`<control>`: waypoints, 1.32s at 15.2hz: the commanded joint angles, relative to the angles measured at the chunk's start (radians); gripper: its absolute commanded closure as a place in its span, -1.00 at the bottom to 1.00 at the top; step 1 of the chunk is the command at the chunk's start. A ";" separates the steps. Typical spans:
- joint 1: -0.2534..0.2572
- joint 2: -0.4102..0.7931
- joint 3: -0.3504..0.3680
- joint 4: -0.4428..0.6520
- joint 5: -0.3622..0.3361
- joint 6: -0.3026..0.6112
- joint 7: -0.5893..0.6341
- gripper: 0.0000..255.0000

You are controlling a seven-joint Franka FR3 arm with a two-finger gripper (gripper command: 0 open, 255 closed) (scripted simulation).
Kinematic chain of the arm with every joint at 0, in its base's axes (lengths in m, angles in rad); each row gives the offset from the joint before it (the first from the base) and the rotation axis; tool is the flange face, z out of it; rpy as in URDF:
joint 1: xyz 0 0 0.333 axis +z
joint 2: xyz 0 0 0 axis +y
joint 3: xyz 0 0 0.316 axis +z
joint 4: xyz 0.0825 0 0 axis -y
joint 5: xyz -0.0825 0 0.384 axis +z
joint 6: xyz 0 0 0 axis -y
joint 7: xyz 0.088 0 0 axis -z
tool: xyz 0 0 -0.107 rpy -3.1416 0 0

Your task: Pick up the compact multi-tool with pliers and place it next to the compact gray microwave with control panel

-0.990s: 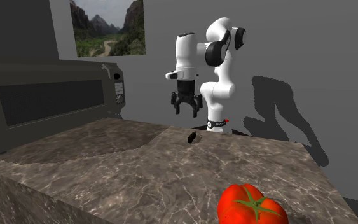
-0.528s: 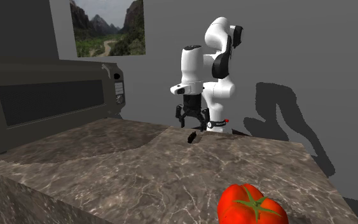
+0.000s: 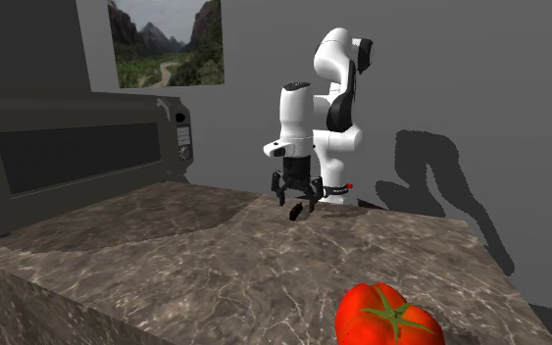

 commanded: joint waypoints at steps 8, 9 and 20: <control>0.000 0.002 0.000 -0.001 0.000 0.002 0.000 1.00; 0.000 0.002 0.000 -0.001 0.000 0.002 0.000 1.00; 0.002 -0.045 -0.006 0.029 0.011 -0.073 -0.010 1.00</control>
